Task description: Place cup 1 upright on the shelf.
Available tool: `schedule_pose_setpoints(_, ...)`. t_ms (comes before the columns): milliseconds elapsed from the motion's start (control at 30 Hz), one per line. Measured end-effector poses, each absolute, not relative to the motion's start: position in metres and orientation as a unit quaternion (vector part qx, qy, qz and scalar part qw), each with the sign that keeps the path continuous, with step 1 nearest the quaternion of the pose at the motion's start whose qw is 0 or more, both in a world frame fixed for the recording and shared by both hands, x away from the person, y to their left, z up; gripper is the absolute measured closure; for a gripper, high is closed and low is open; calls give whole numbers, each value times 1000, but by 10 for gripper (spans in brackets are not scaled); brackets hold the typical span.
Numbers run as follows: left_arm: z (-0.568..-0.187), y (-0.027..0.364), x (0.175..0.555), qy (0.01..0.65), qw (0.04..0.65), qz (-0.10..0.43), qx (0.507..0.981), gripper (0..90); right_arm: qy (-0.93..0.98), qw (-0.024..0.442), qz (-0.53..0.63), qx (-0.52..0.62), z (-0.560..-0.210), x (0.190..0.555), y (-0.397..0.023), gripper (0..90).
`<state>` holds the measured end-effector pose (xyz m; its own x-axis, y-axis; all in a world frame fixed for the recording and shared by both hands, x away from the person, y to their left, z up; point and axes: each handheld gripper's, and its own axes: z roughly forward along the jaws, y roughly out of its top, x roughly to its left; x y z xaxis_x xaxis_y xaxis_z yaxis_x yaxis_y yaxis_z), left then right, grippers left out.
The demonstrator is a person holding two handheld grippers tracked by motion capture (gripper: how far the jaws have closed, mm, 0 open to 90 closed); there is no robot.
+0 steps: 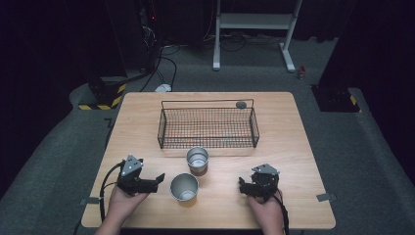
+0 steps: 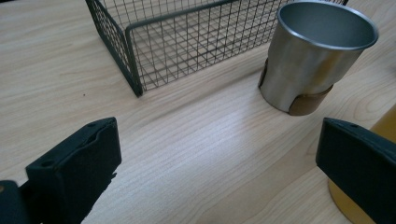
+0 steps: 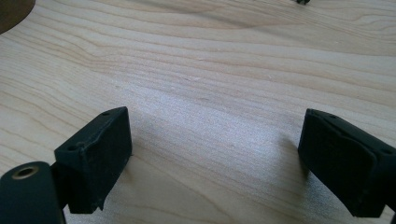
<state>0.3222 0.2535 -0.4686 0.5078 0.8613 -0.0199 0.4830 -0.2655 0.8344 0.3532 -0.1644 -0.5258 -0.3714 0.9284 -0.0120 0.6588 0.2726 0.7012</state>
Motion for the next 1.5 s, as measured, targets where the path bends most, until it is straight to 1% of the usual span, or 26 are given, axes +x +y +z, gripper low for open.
schedule_pose_setpoints(633, -448, 253, 314, 429, 446, 228, 752, 6, 768, 217, 311, 517, -526, 353, -164, 96)
schedule_pose_setpoints(767, -446, 252, 314, 429, 453, 221, 749, 6, 768, 217, 311, 517, -526, 353, -164, 96)
schedule_pose_setpoints(1267, -440, 236, 309, 406, 472, 216, 752, 5, 768, 217, 311, 517, -526, 353, -164, 96)
schedule_pose_setpoints(1500, -439, 226, 305, 392, 482, 203, 757, 5, 768, 217, 311, 517, -526, 353, -164, 96)
